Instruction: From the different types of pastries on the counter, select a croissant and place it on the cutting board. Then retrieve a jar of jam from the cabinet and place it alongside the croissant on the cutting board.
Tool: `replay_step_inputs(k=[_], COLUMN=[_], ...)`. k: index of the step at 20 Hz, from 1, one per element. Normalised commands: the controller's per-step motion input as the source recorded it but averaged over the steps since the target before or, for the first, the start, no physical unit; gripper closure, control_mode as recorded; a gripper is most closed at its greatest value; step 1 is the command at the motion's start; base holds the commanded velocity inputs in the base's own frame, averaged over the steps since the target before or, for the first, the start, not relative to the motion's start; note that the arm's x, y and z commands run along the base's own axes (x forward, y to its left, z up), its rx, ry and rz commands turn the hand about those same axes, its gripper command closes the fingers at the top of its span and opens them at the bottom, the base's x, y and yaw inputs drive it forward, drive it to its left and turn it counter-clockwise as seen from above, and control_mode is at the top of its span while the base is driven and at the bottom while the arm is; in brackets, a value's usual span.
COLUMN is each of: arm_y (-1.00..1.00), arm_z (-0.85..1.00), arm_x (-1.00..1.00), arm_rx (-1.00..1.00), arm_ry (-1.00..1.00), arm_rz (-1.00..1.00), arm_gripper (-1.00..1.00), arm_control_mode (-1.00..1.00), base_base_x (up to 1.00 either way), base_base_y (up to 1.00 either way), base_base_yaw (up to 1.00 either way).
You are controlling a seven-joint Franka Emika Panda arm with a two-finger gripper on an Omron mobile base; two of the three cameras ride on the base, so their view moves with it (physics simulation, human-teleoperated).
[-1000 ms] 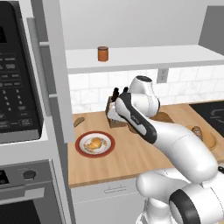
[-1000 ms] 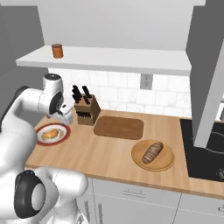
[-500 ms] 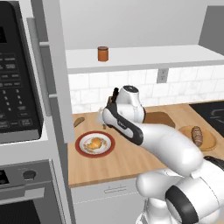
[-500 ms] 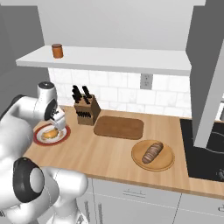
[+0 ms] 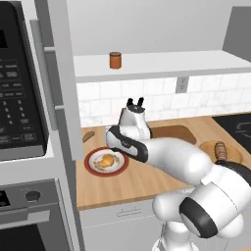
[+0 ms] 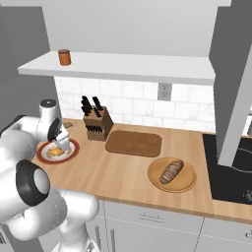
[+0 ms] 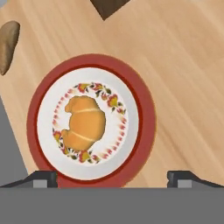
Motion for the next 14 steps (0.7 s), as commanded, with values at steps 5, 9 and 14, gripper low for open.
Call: replay_step_inputs(k=[5, 9, 14], arm_y=[0.18, 0.09, 0.06], arm_z=[-0.26, -0.22, -0.23], arm_x=[0.31, 0.27, 0.30], arm_rx=[0.00, 0.00, 0.00], arm_ry=[0.04, 0.07, 0.08], arm_rz=[-0.09, -0.08, -0.06], arm_gripper=[-1.00, -1.00, -1.00], arm_control_mode=[-1.00, -1.00, -1.00], base_base_x=[0.00, 0.00, 0.00], base_base_y=[0.00, 0.00, 0.00], base_base_yaw=[0.00, 0.00, 0.00])
